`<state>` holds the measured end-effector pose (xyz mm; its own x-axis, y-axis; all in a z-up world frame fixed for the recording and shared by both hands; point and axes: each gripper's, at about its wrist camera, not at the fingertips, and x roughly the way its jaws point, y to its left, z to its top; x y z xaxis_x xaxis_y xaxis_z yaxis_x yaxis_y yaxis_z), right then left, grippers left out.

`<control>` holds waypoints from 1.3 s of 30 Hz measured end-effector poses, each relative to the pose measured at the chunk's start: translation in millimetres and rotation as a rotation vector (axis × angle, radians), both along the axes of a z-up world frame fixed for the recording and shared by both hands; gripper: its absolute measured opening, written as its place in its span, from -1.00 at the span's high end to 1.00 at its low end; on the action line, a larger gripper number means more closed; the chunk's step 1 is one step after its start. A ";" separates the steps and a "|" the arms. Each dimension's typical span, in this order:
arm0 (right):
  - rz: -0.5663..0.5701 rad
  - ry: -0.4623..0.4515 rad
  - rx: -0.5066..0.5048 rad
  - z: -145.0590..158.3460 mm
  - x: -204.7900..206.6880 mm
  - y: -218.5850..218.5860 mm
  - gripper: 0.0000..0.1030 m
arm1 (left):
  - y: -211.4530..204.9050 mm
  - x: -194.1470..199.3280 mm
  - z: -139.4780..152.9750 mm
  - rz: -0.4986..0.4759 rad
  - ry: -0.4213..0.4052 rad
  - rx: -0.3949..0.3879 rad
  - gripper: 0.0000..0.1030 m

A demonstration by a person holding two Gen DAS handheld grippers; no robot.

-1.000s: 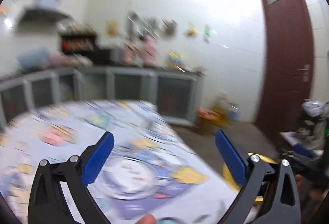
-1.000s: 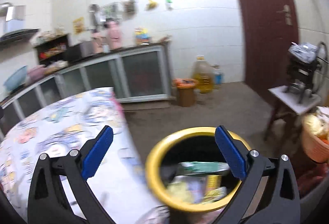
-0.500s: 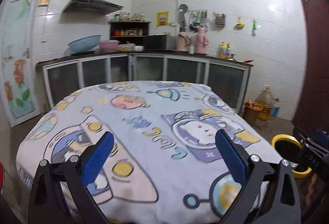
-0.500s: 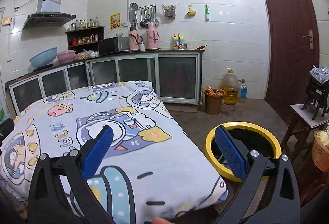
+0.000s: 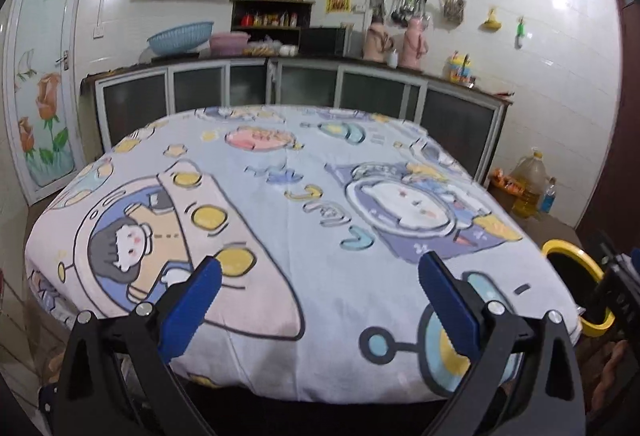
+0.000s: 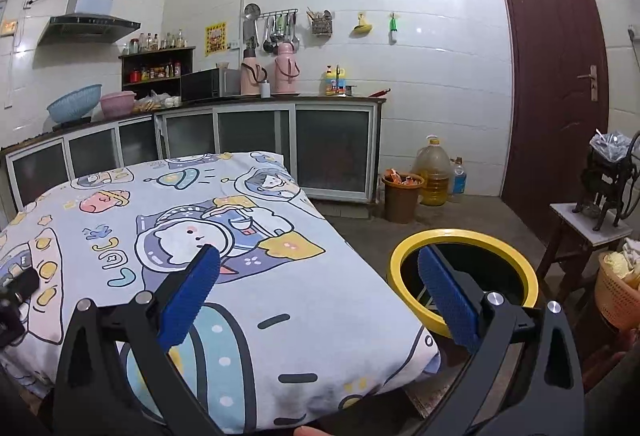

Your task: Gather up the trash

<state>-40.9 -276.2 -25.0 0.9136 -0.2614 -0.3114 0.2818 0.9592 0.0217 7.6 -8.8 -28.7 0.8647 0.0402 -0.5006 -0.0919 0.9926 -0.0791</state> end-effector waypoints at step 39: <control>0.057 0.039 -0.014 -8.4 1.7 9.7 -0.85 | 3.1 2.6 -1.9 -0.012 0.025 -0.035 -0.85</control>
